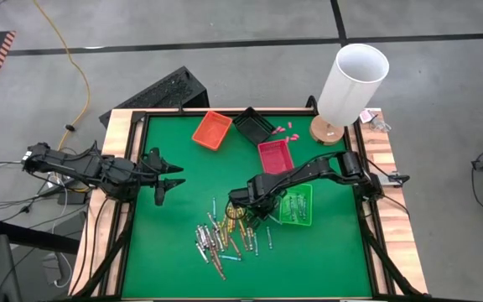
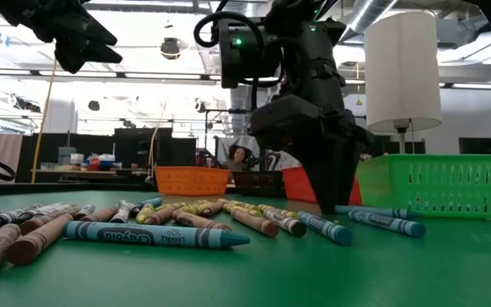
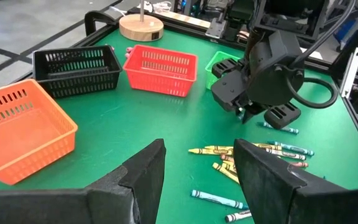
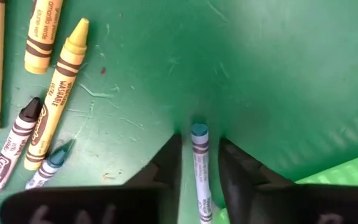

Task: Sort crayons
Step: Put the light blue crayon into the green bin

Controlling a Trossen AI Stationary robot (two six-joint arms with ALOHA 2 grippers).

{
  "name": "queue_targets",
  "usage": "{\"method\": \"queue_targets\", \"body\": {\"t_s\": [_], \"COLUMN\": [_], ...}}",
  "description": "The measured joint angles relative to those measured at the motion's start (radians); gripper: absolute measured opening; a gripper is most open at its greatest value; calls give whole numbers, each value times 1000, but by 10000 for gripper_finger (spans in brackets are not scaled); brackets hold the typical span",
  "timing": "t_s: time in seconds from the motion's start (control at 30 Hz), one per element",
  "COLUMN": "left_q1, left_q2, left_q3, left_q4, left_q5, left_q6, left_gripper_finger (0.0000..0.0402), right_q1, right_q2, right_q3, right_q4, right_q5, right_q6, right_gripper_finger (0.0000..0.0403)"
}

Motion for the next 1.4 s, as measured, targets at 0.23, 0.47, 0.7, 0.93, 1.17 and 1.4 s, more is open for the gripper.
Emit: {"method": "queue_targets", "body": {"t_s": [0.23,0.47,0.7,0.93,1.17,1.4], "left_q1": [0,0,0,0,0,0], "left_q2": [0,0,0,0,0,0], "left_q3": [0,0,0,0,0,0], "left_q4": [0,0,0,0,0,-15], "left_q5": [0,0,0,0,0,1], "left_q6": [0,-2,-2,-3,-6,-18], "left_gripper_finger": [180,180,180,180,180,180], "right_q1": [0,1,0,-20,-28,-32], "right_q2": [1,2,9,9,8,-70], "right_q3": [0,0,57,181,357,442], "right_q4": [16,30,15,-84,-356,-478], "right_q5": [7,14,25,31,148,314], "right_q6": [28,28,-33,-107,-182,-132], "right_gripper_finger": [7,4,3,3,3,3]}}
